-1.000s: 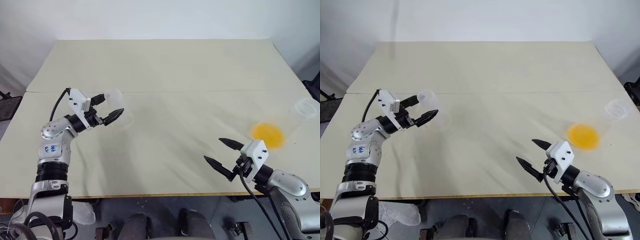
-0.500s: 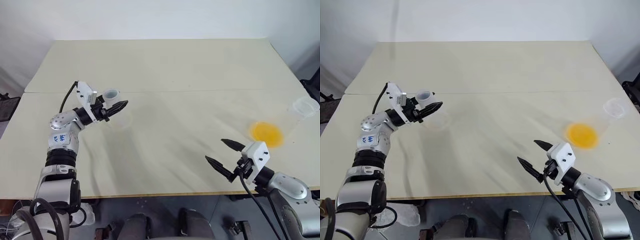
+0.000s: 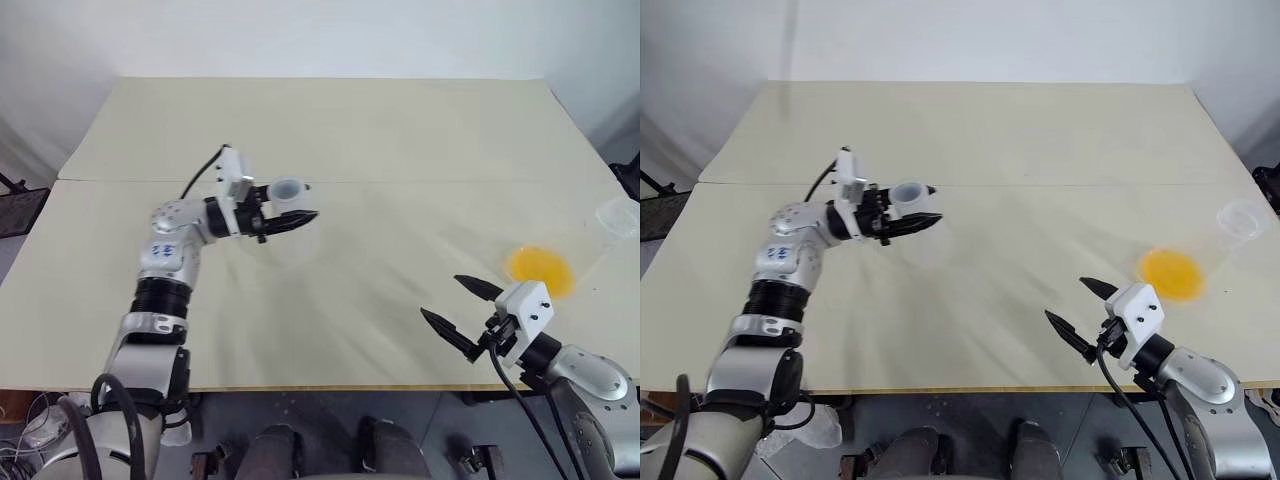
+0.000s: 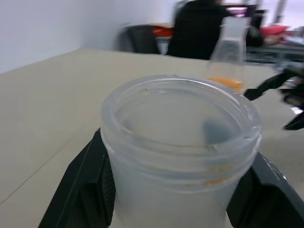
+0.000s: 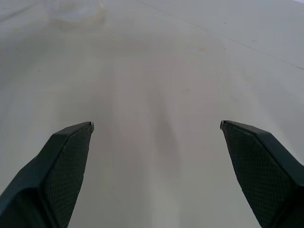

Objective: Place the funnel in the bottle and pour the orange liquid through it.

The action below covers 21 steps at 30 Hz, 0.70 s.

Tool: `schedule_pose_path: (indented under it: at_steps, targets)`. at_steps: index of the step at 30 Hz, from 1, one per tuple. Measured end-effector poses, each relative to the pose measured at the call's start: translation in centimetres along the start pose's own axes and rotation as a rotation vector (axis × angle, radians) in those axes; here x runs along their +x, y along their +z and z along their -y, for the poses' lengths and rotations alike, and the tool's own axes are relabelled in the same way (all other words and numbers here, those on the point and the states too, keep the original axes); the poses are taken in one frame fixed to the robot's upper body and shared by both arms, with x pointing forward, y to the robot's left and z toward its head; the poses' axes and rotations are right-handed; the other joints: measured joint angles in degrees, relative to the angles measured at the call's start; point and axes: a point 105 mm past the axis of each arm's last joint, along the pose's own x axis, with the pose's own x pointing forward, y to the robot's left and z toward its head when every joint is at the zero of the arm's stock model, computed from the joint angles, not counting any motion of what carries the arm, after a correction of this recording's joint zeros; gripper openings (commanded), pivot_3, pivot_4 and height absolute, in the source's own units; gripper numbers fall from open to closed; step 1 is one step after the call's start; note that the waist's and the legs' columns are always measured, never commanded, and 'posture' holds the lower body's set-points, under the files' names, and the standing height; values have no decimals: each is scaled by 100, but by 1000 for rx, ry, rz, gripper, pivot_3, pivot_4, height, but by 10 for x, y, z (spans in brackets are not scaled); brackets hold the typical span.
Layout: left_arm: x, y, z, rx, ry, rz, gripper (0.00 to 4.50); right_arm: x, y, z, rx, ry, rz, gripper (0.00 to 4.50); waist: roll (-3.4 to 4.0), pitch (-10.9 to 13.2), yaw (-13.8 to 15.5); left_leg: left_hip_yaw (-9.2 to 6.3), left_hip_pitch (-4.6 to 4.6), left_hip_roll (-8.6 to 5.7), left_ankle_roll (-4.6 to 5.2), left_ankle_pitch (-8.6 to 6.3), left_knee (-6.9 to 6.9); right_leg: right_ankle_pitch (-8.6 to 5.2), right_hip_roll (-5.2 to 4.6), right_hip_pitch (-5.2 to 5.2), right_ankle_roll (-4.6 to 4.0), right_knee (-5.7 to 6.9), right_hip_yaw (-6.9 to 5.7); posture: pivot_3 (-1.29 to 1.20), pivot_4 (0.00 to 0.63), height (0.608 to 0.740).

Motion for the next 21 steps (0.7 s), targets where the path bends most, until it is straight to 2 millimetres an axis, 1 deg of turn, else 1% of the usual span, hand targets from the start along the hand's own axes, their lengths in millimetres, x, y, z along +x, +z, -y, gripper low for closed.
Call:
schedule_pose_path:
  at_steps: [1, 3, 7, 9, 12, 16, 19, 21]
  targets:
    - [10, 1, 4, 2, -35, 8, 2411, -3, 0, 1, -3, -7, -5, 4500, 0, 0, -2, 1, 0, 0, 0, 0, 3, 0, 0, 0, 0, 1, 1, 0, 150, 740]
    - [25, 4, 11, 8, -93, 24, 2411, -9, 0, 3, 2, -20, -14, 4500, 0, 0, -13, 2, -2, 2, 1, 1, 7, 0, 2, 0, 0, 1, 2, 0, 150, 740]
    - [60, 7, 34, 10, -261, 52, 2411, -26, -1, 5, 26, -51, -32, 4500, 0, 0, 9, 1, -10, 1, 5, 0, 17, 0, 1, 0, 0, 0, 2, 0, 150, 740]
    - [74, 9, 41, 19, -310, 54, 2411, -31, 3, 7, 32, -64, -25, 4500, 0, 0, 5, 1, -19, -1, 9, -1, 25, 0, 0, -3, 0, -4, 3, 0, 150, 740]
    - [91, 9, 49, 14, -365, 50, 2411, -42, 4, 9, 38, -84, -35, 4500, 1, 0, 12, 1, -25, 0, 11, -1, 27, 0, 1, -8, 0, -3, 2, 0, 150, 740]
    - [110, -1, 63, -2, -433, 9, 2411, -49, 8, 7, 39, -90, -35, 4500, 1, 0, 36, 5, -45, -3, 16, 0, 33, 2, 0, -33, 1, 2, 7, 0, 150, 740]
    - [125, -11, 74, -10, -465, -21, 2411, -50, 15, 7, 22, -114, -23, 4500, 1, 0, 70, 12, -54, -4, 18, 0, 34, 2, 0, -49, 1, 7, 14, 0, 150, 740]
    - [132, -14, 80, -12, -475, -24, 2411, -50, 17, 4, 23, -128, -15, 4500, 1, 0, 100, 22, -66, -5, 20, 1, 34, 3, 0, -71, 1, 19, 25, 0, 150, 740]
